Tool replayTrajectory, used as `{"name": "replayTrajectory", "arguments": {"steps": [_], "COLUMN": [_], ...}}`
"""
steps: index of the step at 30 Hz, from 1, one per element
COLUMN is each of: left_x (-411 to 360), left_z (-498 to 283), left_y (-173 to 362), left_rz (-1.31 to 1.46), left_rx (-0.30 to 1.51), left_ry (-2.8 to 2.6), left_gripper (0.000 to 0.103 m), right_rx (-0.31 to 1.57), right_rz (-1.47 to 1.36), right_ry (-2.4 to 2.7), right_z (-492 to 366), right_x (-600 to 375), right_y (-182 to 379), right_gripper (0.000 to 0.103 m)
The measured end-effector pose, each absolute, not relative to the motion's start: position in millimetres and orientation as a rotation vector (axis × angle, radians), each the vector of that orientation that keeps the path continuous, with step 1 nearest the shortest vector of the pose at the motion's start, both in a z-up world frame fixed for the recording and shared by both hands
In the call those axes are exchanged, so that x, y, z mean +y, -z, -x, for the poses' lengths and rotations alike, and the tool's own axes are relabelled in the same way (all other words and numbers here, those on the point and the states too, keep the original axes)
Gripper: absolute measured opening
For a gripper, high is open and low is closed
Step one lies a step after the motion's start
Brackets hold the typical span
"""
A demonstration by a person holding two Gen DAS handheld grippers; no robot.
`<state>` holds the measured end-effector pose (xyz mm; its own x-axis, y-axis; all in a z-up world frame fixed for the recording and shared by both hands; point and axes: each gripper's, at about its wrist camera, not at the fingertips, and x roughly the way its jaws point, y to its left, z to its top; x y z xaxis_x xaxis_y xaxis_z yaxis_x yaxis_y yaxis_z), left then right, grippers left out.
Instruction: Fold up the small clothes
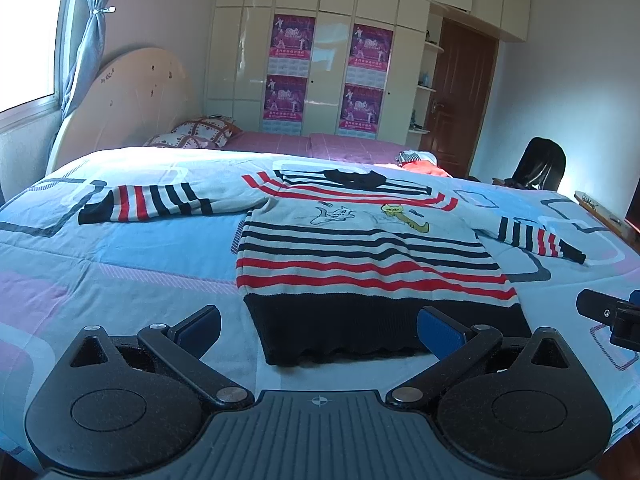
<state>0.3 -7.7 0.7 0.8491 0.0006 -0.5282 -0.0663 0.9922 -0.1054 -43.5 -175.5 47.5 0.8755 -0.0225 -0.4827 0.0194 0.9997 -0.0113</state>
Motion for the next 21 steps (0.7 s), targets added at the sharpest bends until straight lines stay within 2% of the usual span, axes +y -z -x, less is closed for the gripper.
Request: {"name": "replayTrajectory", "arguments": {"steps": [21], "left_x": [-4.2], "left_z": [-4.2], "left_y": [-0.9], "left_rz": [0.119], "left_rx": [0.558], "left_ry": [-0.026], "left_gripper": [0.103], "right_rx": [0.501], "right_rz": [0.006], "right_ry": [0.024], "right_z": [45.1], "right_x": [-175.9], "right_y": [-51.2], "right_gripper": [0.093]}}
